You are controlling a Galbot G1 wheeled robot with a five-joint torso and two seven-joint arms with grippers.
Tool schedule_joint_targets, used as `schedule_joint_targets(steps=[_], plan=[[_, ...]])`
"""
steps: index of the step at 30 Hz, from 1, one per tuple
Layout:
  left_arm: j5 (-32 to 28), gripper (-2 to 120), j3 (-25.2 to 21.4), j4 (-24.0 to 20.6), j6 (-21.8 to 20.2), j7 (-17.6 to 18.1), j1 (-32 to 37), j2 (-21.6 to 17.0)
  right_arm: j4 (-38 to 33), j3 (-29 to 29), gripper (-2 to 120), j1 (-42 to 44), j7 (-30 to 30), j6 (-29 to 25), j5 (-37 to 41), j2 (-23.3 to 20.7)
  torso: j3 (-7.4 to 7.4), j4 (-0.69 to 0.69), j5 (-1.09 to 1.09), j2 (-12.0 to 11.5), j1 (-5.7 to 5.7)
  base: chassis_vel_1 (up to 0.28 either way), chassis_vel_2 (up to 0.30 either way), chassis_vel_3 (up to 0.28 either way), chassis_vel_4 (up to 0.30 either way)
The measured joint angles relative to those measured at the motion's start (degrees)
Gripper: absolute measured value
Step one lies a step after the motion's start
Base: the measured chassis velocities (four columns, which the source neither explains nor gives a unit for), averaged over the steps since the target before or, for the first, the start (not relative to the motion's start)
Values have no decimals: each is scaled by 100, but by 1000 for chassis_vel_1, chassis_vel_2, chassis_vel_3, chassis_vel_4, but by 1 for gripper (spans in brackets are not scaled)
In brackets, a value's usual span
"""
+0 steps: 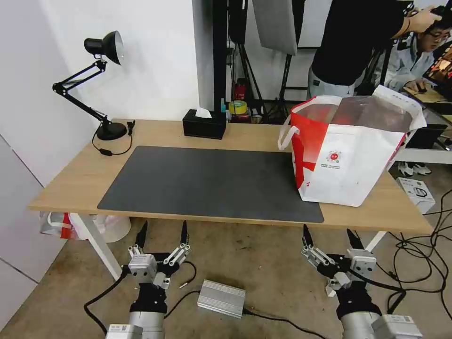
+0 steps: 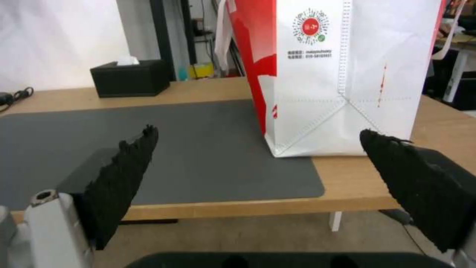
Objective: Pick up the trash from the table and place it into the takeout bag.
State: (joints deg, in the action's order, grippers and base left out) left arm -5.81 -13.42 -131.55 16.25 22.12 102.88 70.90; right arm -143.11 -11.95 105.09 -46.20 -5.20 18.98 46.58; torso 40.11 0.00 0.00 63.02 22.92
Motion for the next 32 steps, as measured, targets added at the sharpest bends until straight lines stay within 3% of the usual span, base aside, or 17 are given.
schedule_joint_targets(steps=[32], plan=[[-46,100,5,60,-37,7,-17,34,0,0,100,0,0,0,0,0,0,0,0,0,0,0,0,0,0]])
